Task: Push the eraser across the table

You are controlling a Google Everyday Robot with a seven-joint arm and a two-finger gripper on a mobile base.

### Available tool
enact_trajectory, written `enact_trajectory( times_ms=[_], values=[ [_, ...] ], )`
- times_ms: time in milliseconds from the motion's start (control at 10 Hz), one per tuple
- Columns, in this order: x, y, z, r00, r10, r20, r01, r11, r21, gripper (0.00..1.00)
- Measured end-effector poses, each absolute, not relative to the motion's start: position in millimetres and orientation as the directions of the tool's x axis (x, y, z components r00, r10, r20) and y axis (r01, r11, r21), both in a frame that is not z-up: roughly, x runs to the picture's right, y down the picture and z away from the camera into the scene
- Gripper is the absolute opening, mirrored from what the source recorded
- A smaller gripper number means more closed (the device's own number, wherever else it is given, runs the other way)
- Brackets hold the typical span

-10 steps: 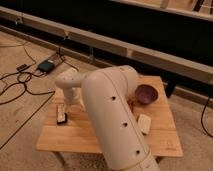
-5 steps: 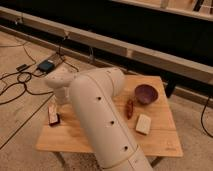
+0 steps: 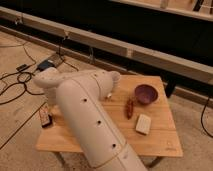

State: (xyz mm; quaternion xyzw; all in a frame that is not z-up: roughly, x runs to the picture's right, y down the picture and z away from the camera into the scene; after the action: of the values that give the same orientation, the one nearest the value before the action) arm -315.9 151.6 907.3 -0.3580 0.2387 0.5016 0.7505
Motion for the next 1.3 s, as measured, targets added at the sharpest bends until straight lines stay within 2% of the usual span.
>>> enact_trajectory(
  times_ms=[300, 600, 900, 1300],
  values=[
    [-348, 154, 900, 0.443, 0.563, -0.698, -0.897, 0.271, -0.350, 0.65],
    [-357, 122, 885, 0.446, 0.621, -0.645, -0.894, 0.272, -0.357, 0.65],
    [-313, 81, 858, 0.356, 0.721, -0.594, -0.932, 0.225, -0.284, 0.65],
    [-239, 66, 818, 0.221, 0.806, -0.549, -0.973, 0.146, -0.178, 0.65]
  ],
)
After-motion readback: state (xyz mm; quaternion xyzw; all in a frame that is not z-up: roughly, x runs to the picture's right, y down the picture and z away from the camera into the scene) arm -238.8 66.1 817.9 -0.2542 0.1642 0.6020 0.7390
